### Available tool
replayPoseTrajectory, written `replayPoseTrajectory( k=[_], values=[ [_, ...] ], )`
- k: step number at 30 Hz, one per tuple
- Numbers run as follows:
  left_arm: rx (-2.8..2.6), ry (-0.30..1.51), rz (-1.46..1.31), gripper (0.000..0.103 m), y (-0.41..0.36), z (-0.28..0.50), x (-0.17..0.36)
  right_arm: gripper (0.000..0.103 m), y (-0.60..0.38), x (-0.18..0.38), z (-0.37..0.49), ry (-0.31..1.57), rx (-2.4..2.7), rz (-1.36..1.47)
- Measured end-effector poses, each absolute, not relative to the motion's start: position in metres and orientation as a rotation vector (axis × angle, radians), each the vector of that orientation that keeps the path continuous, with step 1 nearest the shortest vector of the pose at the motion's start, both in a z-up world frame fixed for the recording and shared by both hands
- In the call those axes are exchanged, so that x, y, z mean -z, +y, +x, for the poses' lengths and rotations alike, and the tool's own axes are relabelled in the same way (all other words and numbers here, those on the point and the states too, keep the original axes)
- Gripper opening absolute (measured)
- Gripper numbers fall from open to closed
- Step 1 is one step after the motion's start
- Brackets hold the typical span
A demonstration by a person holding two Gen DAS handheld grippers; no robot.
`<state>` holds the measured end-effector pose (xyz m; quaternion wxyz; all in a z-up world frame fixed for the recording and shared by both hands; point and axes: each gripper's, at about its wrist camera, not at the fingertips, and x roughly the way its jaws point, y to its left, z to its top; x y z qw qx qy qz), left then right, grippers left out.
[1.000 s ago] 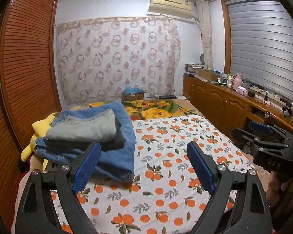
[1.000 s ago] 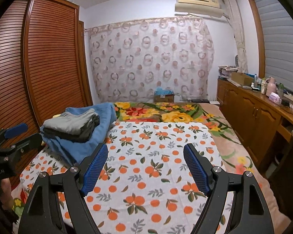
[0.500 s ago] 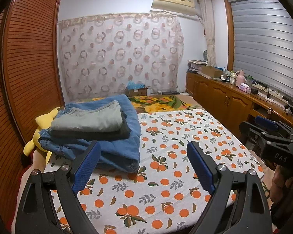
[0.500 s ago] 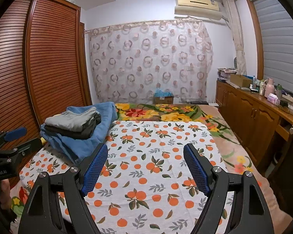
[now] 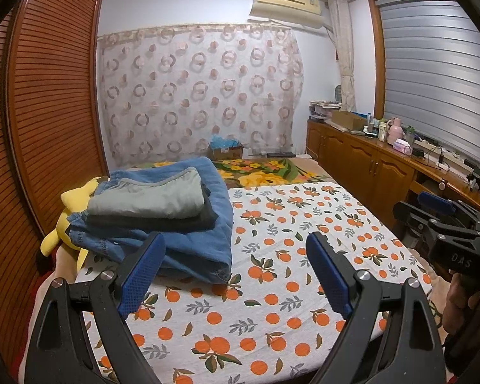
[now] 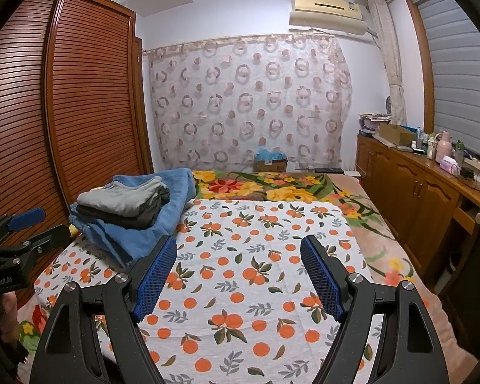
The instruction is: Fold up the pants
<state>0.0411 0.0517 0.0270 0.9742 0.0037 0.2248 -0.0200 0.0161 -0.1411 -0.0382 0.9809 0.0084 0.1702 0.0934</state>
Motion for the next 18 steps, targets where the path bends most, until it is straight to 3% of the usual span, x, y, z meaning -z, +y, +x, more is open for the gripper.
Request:
replayPoseTrajectory(
  k=[18],
  values=[
    [0.04,0.449,0.007,0.09,0.0516,0.0377,-0.0277,0.082,-0.142,0.0383,0.0189,0.336,-0.188,0.019]
  ],
)
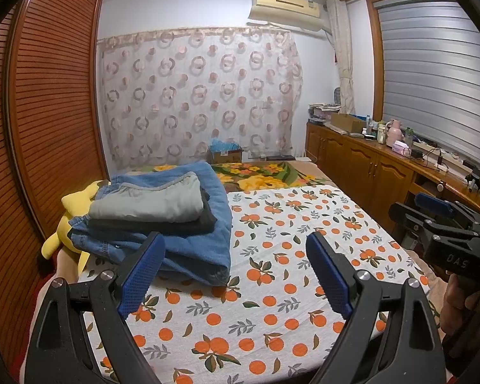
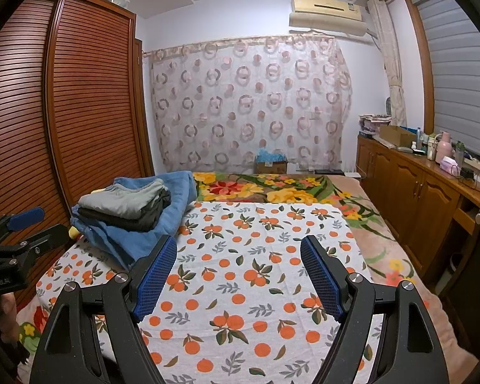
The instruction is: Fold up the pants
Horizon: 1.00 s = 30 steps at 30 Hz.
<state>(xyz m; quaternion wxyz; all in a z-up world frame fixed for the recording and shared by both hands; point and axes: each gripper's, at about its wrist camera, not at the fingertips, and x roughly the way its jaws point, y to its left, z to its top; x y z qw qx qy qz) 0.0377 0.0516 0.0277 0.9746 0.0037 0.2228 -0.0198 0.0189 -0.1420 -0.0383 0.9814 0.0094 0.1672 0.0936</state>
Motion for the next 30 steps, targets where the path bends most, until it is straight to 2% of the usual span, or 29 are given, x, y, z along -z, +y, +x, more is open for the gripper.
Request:
replayPoseTrajectory(
  k=[30],
  values=[
    [0.042,0.446,0.005,0.09,0.0513,0.0367,-0.0265,0.082,-0.1419,0.0405,0.0176,0.334,-0.185,0.021]
  ],
)
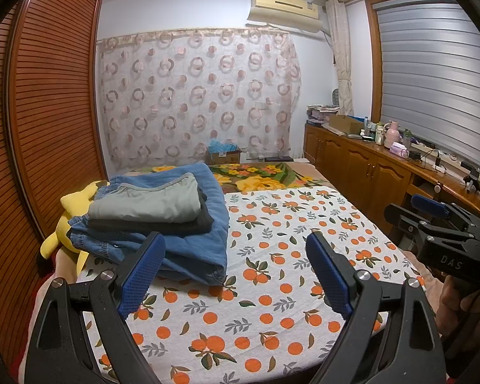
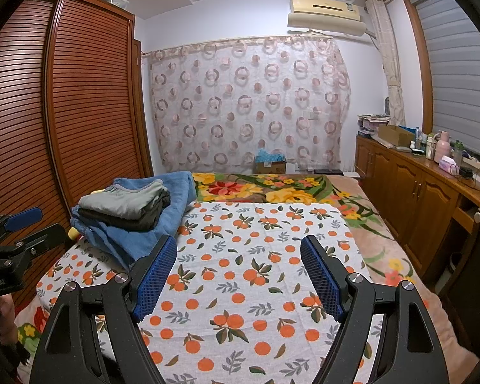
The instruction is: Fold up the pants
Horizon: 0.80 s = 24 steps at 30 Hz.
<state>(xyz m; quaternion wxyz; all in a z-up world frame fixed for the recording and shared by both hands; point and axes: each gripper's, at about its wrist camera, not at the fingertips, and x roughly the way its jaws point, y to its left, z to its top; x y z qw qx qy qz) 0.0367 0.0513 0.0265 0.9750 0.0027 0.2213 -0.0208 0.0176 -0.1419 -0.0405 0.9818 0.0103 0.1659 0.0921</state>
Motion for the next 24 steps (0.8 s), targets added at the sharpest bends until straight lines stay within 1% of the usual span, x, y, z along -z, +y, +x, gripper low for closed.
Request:
replayPoseTrajectory(
  k=[24],
  values=[
    [0.041,0.444,0.005,0.09,0.051,0.0361,-0.0244,0.082,-0.1412,0.041,0.0169,0.332,-0.183,0.02]
  ],
)
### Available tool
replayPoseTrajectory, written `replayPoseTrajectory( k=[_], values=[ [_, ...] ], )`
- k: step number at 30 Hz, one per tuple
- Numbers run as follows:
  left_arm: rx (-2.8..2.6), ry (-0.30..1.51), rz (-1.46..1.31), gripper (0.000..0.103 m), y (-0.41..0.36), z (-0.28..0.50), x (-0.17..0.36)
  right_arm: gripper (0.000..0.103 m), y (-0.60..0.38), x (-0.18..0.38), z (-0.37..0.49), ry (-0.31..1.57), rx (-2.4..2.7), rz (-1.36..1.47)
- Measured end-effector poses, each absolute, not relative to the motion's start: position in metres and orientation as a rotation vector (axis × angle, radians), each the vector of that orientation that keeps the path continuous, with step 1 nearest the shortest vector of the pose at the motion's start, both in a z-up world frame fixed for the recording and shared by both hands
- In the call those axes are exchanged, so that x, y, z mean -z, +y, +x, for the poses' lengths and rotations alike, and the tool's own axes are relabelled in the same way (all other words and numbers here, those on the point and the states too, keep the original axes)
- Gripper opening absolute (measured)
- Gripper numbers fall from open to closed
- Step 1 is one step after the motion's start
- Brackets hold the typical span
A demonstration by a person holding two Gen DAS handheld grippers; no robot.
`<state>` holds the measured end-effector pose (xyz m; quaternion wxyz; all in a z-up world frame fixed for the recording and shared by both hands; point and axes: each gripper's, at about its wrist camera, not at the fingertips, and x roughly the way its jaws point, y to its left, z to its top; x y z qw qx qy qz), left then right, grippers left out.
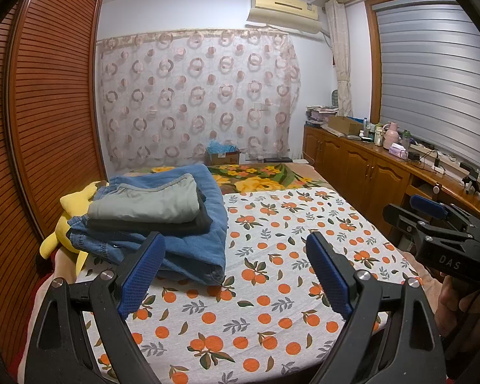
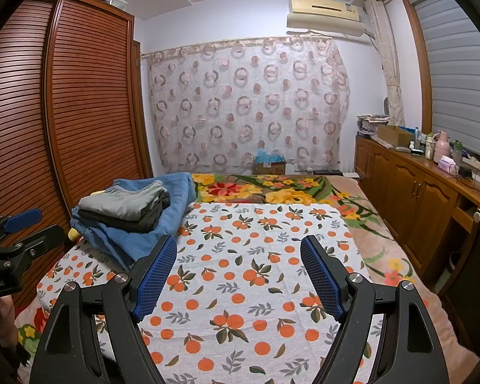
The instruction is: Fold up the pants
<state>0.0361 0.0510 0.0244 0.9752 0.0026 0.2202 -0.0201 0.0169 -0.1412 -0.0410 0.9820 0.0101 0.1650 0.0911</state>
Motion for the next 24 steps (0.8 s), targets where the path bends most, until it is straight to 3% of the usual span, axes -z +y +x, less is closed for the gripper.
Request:
replayPoseTrajectory(
  k=[24],
  values=[
    [0.041,0.442,0.004,0.09,0.0508,0.0357,-0.0224,0.082,-0.1417,0.0412,0.0172,0.331,-0.183,0.021]
  ],
)
